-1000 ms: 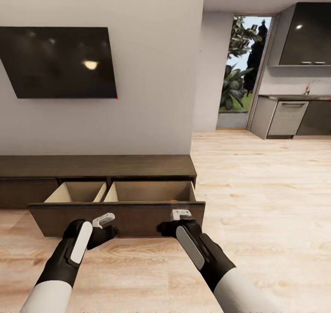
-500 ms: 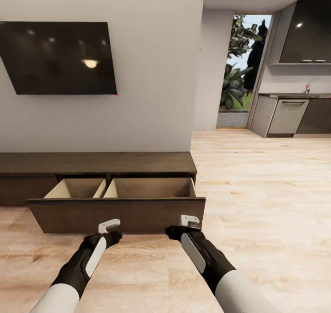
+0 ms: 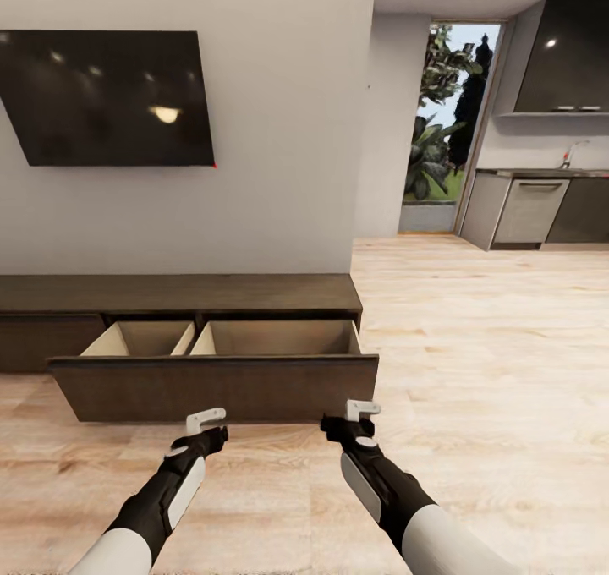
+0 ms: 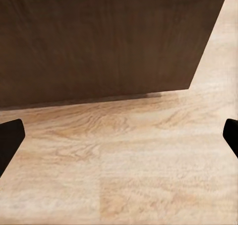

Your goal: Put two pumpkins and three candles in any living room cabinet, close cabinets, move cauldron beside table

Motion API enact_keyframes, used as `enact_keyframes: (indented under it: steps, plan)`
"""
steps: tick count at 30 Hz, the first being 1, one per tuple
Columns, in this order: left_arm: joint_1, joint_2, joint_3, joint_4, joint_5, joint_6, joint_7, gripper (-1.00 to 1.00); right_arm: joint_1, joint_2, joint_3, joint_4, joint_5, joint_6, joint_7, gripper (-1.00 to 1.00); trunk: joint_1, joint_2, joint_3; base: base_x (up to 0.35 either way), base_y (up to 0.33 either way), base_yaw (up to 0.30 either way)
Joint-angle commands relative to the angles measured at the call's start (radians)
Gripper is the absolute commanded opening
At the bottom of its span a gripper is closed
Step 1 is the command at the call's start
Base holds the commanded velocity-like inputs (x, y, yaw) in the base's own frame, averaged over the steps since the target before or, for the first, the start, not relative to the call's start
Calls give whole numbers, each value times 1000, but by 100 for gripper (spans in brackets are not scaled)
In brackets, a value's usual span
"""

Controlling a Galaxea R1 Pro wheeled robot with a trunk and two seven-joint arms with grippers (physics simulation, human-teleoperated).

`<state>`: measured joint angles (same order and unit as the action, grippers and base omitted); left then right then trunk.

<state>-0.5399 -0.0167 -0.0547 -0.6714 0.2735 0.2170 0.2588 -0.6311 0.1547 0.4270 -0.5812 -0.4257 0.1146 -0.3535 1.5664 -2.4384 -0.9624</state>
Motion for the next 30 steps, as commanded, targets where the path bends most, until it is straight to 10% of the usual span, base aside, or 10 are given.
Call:
enact_keyframes:
  steps: [1, 10, 30]
  plan:
    - [0, -1, -8, 11, -1, -23, 0, 100, 0, 0, 0, 7, 1, -7, 4, 100, 4, -7, -3, 0, 0, 0]
    - [0, -1, -96, 46, -2, -93, 0, 100, 0, -2, 2, 27, 1, -96, 92, 100, 34, -62, -32, 0, 0, 0]
    - [0, 1, -139, 52, -23, -137, -7, 100, 0, -1, -2, 121, -1, -183, 120, 100, 43, -67, -110, 0, 0, 0]
